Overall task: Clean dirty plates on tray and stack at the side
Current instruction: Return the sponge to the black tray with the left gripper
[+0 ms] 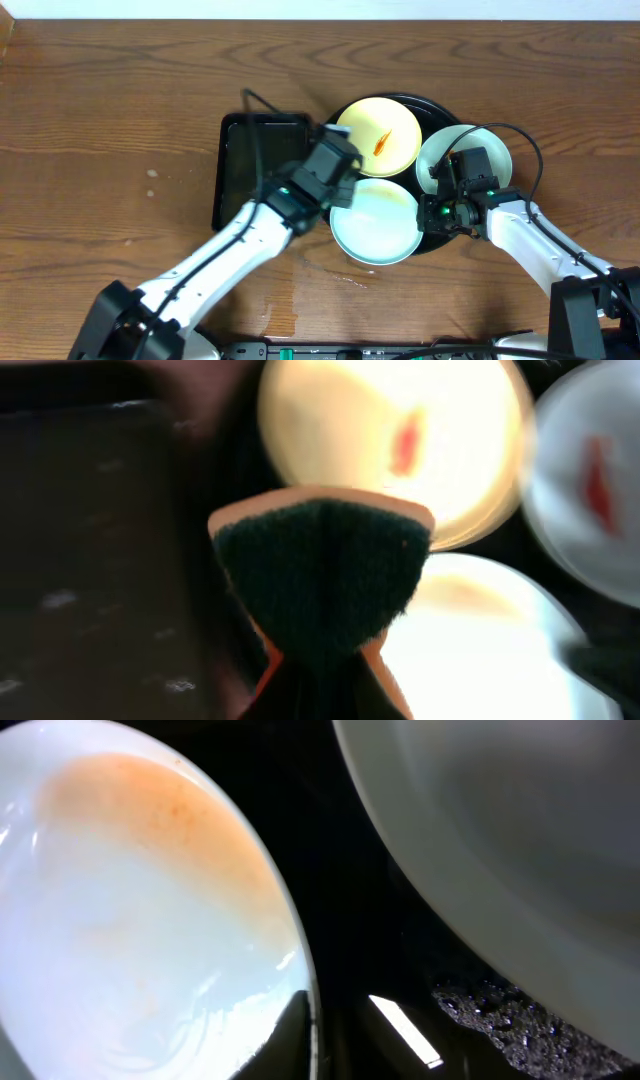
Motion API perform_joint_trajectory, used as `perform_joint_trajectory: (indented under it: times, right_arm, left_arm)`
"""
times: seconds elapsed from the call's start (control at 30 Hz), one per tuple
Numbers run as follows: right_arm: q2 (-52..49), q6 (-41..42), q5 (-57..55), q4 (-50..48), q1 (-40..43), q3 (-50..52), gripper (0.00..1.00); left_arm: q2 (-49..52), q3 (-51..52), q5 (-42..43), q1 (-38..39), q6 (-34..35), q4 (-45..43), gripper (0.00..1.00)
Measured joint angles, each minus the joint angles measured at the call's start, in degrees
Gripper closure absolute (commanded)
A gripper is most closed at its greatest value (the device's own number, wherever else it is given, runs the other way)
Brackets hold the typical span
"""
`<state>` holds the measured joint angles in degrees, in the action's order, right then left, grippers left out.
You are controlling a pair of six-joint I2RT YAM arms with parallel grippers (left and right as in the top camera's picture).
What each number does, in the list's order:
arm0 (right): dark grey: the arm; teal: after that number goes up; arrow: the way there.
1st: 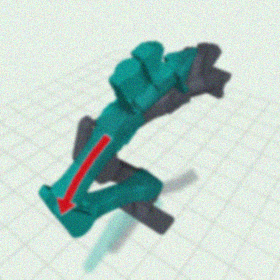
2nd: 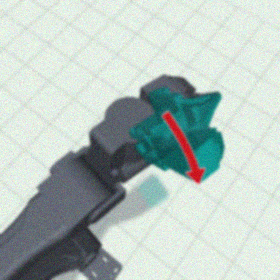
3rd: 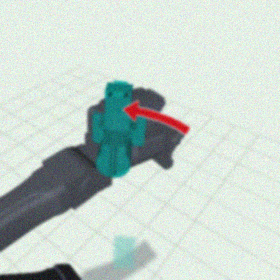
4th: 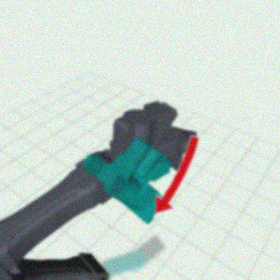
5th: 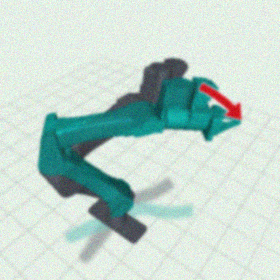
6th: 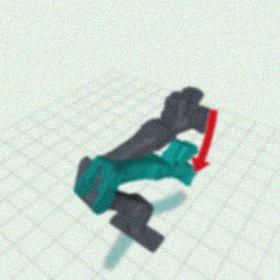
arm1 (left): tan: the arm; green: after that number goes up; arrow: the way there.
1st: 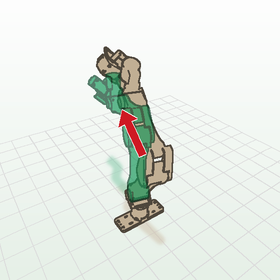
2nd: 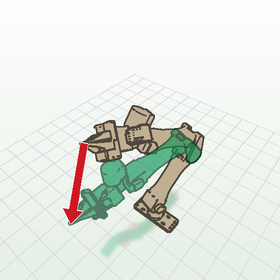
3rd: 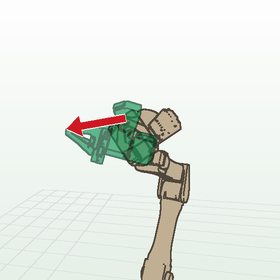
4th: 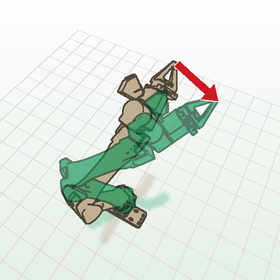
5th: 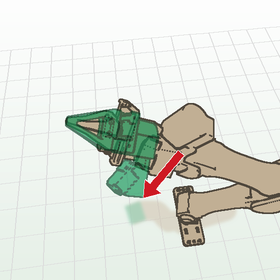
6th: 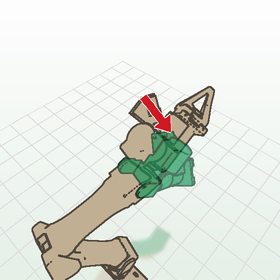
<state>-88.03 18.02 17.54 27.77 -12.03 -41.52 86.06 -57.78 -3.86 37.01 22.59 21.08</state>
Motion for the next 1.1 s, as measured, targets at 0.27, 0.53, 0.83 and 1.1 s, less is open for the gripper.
perform_joint_trajectory:
  times: [0.27,0.53,0.83,1.1]
  right_arm:
    - [0.0,0.0,-0.5,0.9,0.0,0.0,0.77]
    - [0.0,0.0,-0.6,1.0,-0.7,0.0,0.77]
    - [0.0,0.0,-0.7,0.8,-1.7,0.0,0.97]
    - [0.0,-0.3,-0.6,-1.0,-1.7,0.1,0.99]
  left_arm:
    - [0.0,0.0,-0.7,-11.6,0.0,5.9,0.92]
    - [2.0,0.6,-0.7,-17.2,0.0,5.9,0.92]
    - [9.2,1.6,-0.6,-18.3,0.0,6.1,0.92]
    - [12.1,1.7,-0.6,-18.3,0.0,6.8,0.92]
